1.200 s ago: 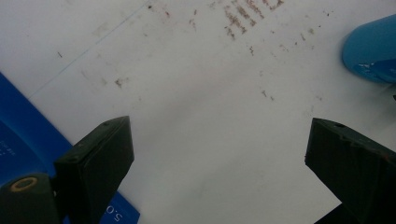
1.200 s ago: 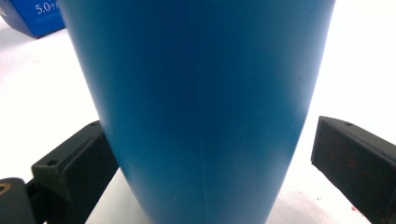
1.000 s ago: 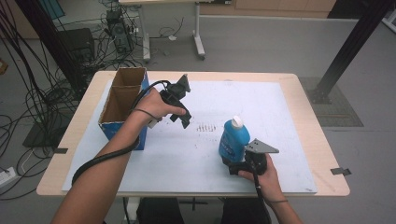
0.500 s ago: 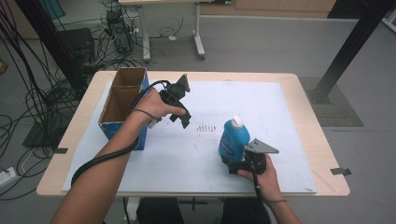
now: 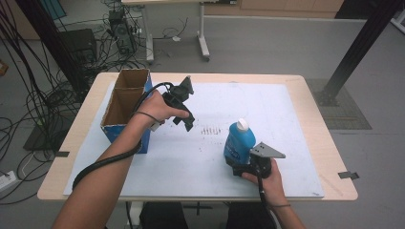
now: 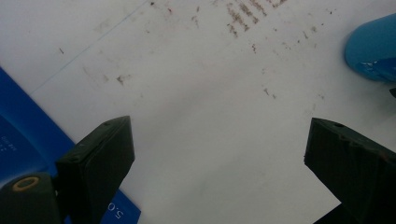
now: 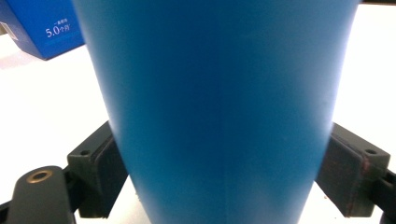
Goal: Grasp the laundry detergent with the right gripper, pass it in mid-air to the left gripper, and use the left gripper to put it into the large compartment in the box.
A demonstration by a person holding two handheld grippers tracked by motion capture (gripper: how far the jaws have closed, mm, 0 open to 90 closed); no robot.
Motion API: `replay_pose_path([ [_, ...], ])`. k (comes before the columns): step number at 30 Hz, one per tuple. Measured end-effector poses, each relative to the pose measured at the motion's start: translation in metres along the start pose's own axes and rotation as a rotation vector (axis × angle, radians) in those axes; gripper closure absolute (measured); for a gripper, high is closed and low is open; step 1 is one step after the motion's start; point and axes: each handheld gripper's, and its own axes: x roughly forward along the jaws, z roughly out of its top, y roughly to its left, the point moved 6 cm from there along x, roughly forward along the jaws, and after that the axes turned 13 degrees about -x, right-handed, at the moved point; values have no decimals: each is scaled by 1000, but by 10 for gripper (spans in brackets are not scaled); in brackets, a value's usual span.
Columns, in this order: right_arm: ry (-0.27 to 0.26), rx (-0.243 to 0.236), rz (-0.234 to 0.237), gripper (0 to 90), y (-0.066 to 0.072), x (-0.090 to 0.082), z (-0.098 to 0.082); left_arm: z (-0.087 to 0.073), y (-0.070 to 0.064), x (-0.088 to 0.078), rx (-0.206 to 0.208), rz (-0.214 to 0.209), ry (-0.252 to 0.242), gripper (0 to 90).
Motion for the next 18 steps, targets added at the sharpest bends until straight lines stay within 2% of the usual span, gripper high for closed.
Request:
replay_pose_path([
  [18,-25,-14,-1,314,3,3,1,-1,0,-1,-2,4,-2,90],
])
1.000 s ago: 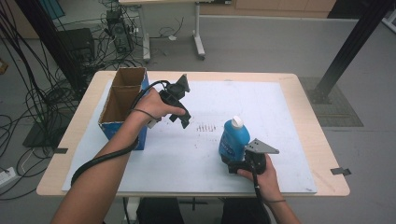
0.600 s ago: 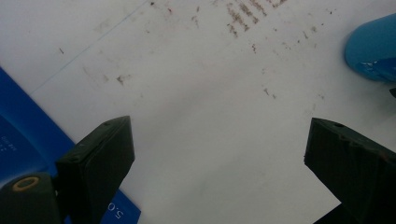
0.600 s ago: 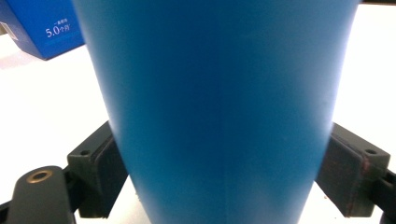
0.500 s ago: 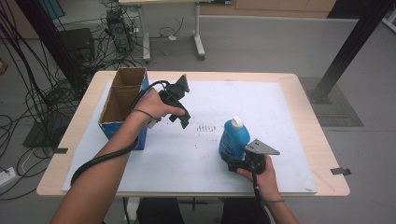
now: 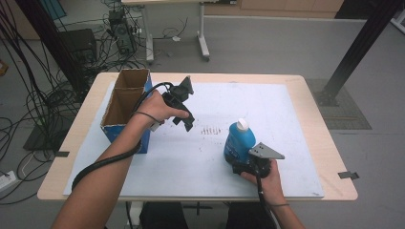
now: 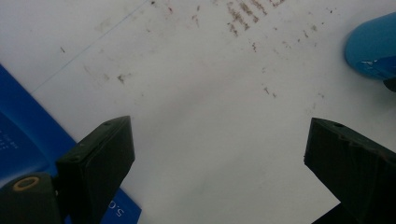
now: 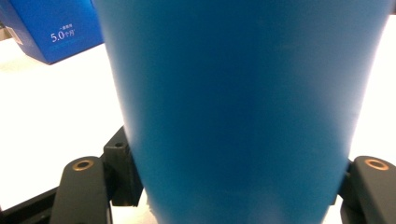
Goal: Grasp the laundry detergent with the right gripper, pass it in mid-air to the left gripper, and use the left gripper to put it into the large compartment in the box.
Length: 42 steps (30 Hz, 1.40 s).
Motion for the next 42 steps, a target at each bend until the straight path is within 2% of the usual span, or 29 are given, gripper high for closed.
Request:
replay_pose_path([
  [6,-9,1,-10,371,-1,0,0,0,0,0,0,0,3,91],
  [8,-10,-12,-15,378,-1,0,0,0,-1,1,1,-3,3,91],
  [42,-10,-29,-29,390,0,-1,0,-1,-2,0,0,-5,3,92],
])
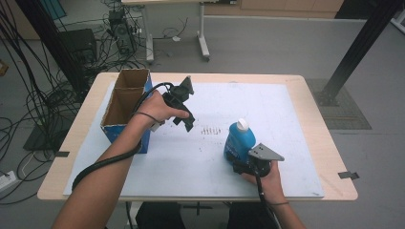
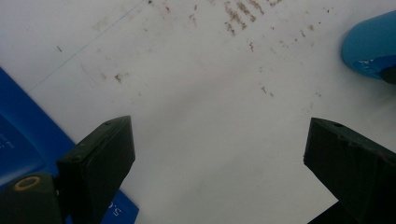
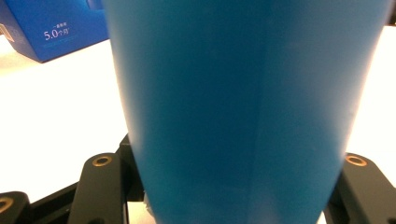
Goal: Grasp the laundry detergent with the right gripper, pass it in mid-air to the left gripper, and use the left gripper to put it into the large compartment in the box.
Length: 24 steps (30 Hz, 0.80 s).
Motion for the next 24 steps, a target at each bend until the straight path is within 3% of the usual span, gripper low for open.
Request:
replay_pose_path([
  [24,-7,0,0,390,0,0,0,-5,2,-5,-6,-1,-3,92],
])
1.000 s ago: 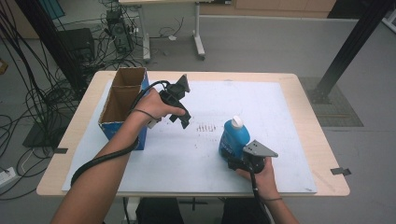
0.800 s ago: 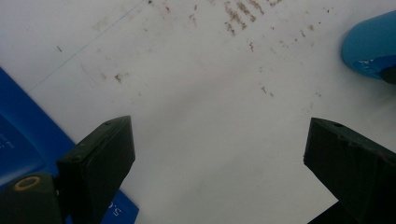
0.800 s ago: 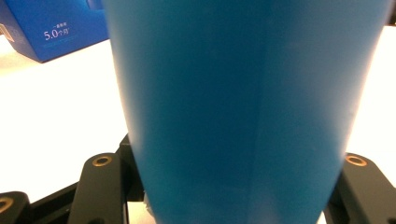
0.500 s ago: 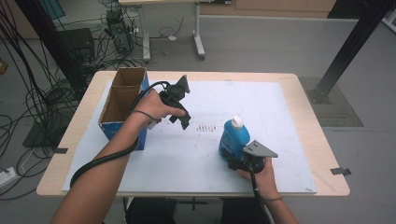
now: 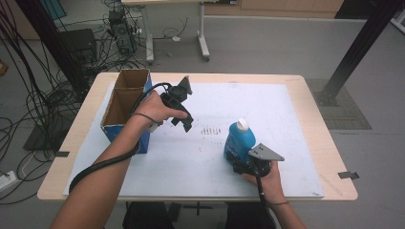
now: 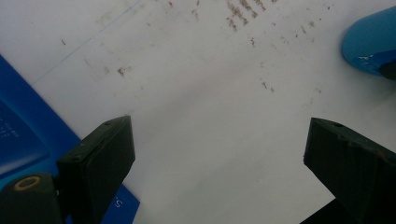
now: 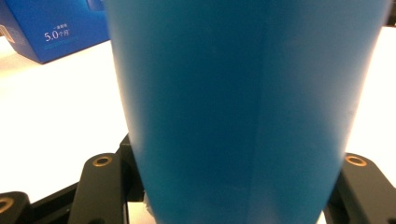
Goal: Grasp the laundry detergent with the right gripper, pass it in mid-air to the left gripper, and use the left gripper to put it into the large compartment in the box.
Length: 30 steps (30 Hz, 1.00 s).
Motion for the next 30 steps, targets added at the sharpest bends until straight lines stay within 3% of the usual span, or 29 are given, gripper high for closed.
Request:
replay_pose_path([
  [16,-10,-4,-4,393,0,0,-1,-2,0,-5,2,-5,3,93],
  [26,-13,-4,4,392,0,0,-1,-4,-5,-10,20,-48,-8,92],
  [30,-14,-3,6,392,0,0,-1,-4,-7,-10,28,-45,1,92],
])
